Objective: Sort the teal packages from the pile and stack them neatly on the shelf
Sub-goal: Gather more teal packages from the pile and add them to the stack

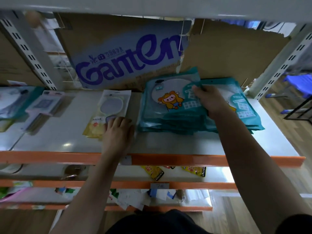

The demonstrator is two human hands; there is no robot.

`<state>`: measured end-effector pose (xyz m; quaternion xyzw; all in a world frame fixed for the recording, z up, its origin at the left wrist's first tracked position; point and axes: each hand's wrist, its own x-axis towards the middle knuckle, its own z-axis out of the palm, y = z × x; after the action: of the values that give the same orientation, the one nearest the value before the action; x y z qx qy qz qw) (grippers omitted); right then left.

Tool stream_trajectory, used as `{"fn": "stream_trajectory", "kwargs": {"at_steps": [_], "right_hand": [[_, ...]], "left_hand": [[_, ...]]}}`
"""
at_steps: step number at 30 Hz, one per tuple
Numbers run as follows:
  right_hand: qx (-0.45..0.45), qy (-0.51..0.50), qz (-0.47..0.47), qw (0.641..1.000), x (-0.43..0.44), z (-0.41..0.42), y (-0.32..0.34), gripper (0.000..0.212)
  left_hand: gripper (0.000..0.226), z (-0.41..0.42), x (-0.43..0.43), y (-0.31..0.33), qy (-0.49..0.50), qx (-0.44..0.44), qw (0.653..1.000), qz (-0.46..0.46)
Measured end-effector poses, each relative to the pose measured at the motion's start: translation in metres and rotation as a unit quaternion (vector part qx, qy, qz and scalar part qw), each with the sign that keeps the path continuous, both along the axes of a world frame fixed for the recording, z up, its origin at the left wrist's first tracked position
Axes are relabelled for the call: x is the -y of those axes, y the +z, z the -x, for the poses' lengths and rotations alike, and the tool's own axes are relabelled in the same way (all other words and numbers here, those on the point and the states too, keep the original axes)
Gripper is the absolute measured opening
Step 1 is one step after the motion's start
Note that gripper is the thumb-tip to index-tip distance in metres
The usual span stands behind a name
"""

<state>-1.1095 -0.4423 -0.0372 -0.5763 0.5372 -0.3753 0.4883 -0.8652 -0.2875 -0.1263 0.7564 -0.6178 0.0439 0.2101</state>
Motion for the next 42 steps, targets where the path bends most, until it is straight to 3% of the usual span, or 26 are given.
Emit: {"fn": "stream_trajectory", "kwargs": {"at_steps": [4, 8, 12, 17, 19, 25, 33, 37, 42], "right_hand": [[-0.048, 0.052, 0.010, 0.997, 0.004, 0.003, 0.000, 0.007], [-0.154, 0.022, 0.054, 0.986, 0.002, 0.003, -0.004, 0.029], [-0.319, -0.003, 0.142, 0.937, 0.000, 0.007, -0.010, 0.046], [-0.391, -0.061, 0.207, 0.895, -0.010, 0.004, -0.016, 0.054], [-0.380, -0.057, 0.243, 0.891, -0.014, 0.000, -0.016, 0.049], [-0.280, 0.085, 0.309, 0.905, -0.049, -0.044, -0.015, 0.020], [-0.225, 0.218, 0.345, 0.885, -0.121, -0.157, -0.025, 0.018], [-0.216, 0.238, 0.336, 0.885, -0.160, -0.223, -0.036, 0.017], [-0.191, 0.248, 0.320, 0.894, -0.212, -0.307, -0.051, 0.016]], "left_hand": [[0.048, -0.005, -0.003, -0.004, 0.006, -0.001, 1.000, -0.020], [0.045, -0.003, -0.003, -0.004, 0.022, -0.002, 1.000, -0.017], [0.046, -0.002, -0.006, -0.002, 0.030, -0.023, 0.999, 0.000], [0.048, 0.003, -0.006, 0.004, 0.040, 0.001, 0.999, -0.026], [0.046, 0.002, -0.009, 0.008, 0.044, -0.003, 0.999, -0.018], [0.043, -0.020, -0.044, 0.016, 0.079, -0.016, 0.997, 0.016], [0.037, -0.097, -0.116, 0.026, 0.178, 0.003, 0.982, 0.066], [0.030, -0.149, -0.159, 0.031, 0.205, -0.028, 0.976, 0.072], [0.030, -0.225, -0.214, 0.039, 0.205, -0.006, 0.977, 0.062]]}}
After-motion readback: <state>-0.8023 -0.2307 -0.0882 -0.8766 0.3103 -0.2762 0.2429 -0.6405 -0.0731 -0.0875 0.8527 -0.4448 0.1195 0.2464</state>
